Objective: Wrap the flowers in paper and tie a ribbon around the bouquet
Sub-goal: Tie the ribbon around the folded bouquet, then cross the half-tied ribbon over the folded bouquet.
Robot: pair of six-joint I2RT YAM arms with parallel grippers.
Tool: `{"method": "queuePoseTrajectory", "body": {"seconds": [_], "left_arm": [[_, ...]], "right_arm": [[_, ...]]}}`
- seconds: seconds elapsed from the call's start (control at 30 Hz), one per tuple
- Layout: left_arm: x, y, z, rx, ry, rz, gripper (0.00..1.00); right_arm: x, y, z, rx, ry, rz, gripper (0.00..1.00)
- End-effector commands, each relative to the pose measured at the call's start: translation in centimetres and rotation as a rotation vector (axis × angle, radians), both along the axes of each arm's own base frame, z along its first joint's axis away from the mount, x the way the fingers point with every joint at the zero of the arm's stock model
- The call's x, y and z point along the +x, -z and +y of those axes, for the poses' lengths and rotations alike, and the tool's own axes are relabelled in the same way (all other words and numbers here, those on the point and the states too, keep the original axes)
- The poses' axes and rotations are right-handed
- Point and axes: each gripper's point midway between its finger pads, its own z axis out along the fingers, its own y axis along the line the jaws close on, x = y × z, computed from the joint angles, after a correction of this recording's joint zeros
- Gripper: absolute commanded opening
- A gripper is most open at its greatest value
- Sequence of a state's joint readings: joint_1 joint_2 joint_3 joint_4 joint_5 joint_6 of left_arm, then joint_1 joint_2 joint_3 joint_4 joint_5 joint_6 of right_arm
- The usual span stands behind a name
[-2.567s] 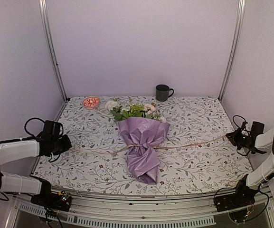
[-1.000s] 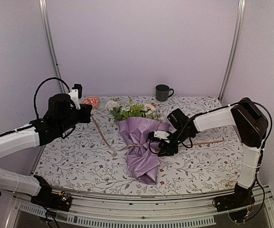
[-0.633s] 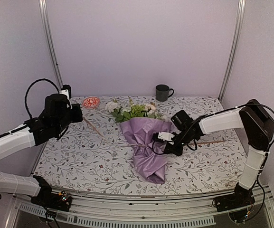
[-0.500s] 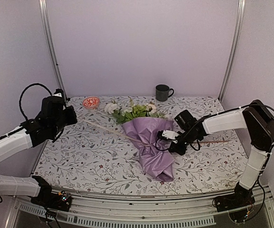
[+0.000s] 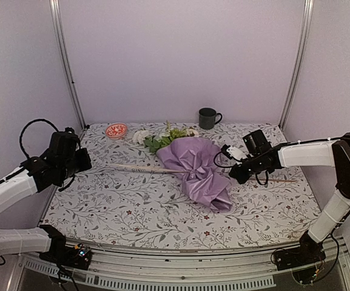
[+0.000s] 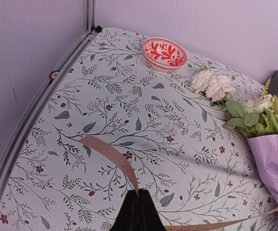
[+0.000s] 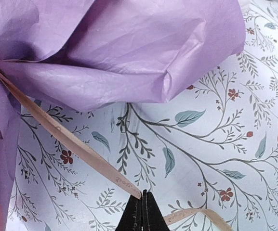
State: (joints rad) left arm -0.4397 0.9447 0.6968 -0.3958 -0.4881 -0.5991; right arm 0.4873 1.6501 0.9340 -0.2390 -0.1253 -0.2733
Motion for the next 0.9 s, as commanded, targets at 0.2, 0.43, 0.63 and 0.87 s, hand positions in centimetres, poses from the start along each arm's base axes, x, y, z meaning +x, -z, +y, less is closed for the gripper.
{"method": "queuePoseTrajectory", "body": {"seconds": [0.2, 0.43, 0.63, 0.87], "left_arm": [[-0.1, -0.2, 2.7, 0.071, -0.074, -0.014, 0.0], [-0.8, 0.7, 3.7, 0.101, -0.115, 0.029, 0.0], [0.6, -1.4, -1.1, 0.038, 0.109, -0.057, 0.0], [-0.8, -11.3, -16.4, -0.135, 0.688, -0.418, 0.0]], "right_arm": [[-0.9, 4.5, -3.0, -0.154, 0.07, 0.099, 0.0], [2.0, 3.6, -8.8, 0.07, 0.384, 0.114, 0.0], [0.8, 4.4, -6.7, 0.069, 0.282, 0.18, 0.0], [-0.8, 1.8, -4.1, 0.113, 0.175, 0.237, 0.58]]}}
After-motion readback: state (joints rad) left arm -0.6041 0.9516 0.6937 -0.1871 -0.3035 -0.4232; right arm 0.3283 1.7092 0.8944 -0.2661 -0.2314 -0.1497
